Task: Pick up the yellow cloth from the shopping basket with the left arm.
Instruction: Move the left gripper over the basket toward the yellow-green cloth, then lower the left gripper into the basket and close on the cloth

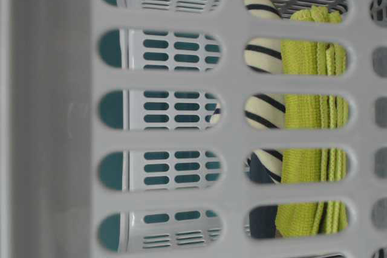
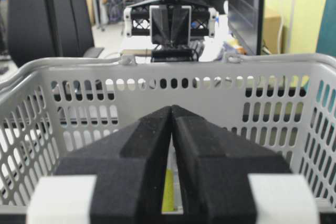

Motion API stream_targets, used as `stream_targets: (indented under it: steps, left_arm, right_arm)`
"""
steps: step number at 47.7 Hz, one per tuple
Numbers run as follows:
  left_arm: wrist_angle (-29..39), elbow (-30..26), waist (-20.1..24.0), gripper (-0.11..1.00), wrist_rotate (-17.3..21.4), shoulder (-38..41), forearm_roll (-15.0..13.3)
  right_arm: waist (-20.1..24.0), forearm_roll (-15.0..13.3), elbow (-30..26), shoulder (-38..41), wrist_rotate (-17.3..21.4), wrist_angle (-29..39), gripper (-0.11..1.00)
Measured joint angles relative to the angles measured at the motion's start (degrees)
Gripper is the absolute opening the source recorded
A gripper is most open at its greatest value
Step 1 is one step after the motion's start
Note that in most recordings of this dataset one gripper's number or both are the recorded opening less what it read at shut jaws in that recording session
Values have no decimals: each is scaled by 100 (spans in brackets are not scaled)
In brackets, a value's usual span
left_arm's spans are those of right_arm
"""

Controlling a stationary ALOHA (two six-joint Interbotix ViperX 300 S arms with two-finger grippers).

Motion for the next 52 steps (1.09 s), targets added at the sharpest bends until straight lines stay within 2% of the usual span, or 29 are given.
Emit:
stream_targets:
  steps: [4,9,16,22,34,45,52]
  left_arm:
    - [149,-123,-9,0,-105,9,114]
    - [589,-466,-62,0,-123,18,202]
    - [1573,-1160,-105,0,-114,229,220]
    - [2312,-1723,-167,0,-114,624,229]
    - [3560,-3094,-325,0,-35,1978,220]
    - [5133,-4359,-352,0,-53,3366,220]
    - [5897,-5080,-369,1,-44,4166,220]
  right_arm:
    - [9,9,0,0,18,0,0]
    - [26,26,-18,0,79,9,0]
    - [26,26,-105,0,141,114,0]
    - [26,35,-246,9,149,475,0]
    - [26,35,-448,18,158,1257,0]
    - [26,35,-466,18,167,1345,0]
    - [26,35,-466,18,167,1336,0]
